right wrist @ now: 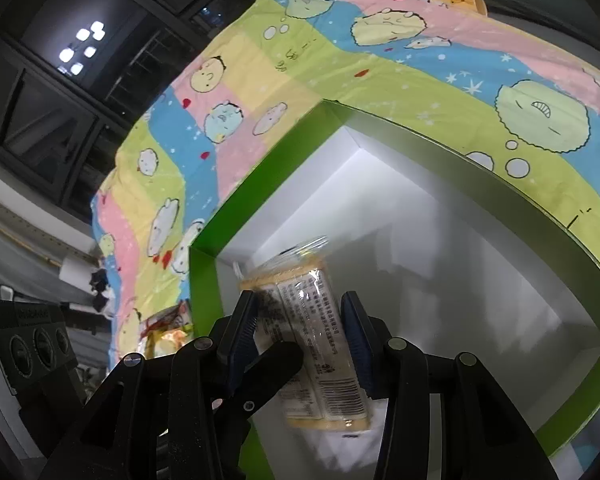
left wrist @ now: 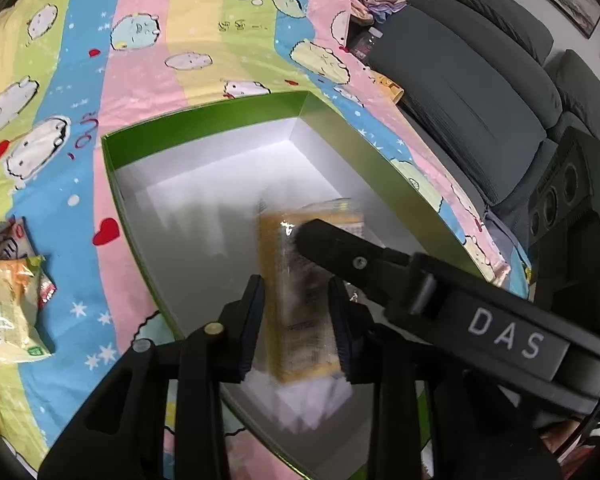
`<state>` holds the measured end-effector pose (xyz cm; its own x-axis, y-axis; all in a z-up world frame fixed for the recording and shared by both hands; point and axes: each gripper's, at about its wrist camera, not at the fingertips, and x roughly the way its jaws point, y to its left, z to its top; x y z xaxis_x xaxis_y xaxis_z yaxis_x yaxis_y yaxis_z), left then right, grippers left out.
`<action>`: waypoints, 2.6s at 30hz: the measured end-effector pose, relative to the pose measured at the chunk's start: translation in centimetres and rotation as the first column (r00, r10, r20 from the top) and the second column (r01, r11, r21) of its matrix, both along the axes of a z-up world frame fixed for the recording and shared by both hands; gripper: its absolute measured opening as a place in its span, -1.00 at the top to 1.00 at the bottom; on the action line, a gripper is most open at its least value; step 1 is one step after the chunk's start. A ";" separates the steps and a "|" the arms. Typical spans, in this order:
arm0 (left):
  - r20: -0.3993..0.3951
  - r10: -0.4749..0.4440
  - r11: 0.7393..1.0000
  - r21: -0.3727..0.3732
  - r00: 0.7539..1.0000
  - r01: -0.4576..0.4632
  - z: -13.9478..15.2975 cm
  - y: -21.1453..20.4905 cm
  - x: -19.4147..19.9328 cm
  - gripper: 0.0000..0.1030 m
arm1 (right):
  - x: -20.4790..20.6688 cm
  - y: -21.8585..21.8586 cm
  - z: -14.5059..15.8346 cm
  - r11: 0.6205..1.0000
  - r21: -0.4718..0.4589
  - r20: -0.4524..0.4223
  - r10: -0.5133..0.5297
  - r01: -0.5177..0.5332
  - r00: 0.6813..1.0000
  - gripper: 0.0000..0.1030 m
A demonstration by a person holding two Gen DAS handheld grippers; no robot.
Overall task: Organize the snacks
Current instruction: 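Lower the wafer-stick pack into the white box and open the right tool, then move the right tool back to the snack pile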
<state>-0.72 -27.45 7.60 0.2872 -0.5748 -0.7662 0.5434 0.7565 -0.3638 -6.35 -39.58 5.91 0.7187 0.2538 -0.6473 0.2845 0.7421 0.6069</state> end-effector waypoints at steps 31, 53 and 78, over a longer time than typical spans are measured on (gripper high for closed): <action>0.112 0.066 0.982 0.171 0.992 -0.084 -1.4 1.5 0.2 0.86 | 1.3 2.1 -1.3 0.997 -0.081 -0.116 0.004 -0.014 0.993 0.09; 0.193 0.177 0.980 0.052 0.965 -0.190 3.3 10.9 -2.6 -0.16 | 1.4 5.3 -0.5 0.986 -0.161 -0.117 0.017 -0.035 0.993 0.09; -0.008 0.681 0.731 -0.057 0.732 -0.680 -1.0 37.5 2.2 -0.75 | 8.4 27.9 5.0 0.805 -0.108 0.005 0.587 -0.583 0.809 -0.56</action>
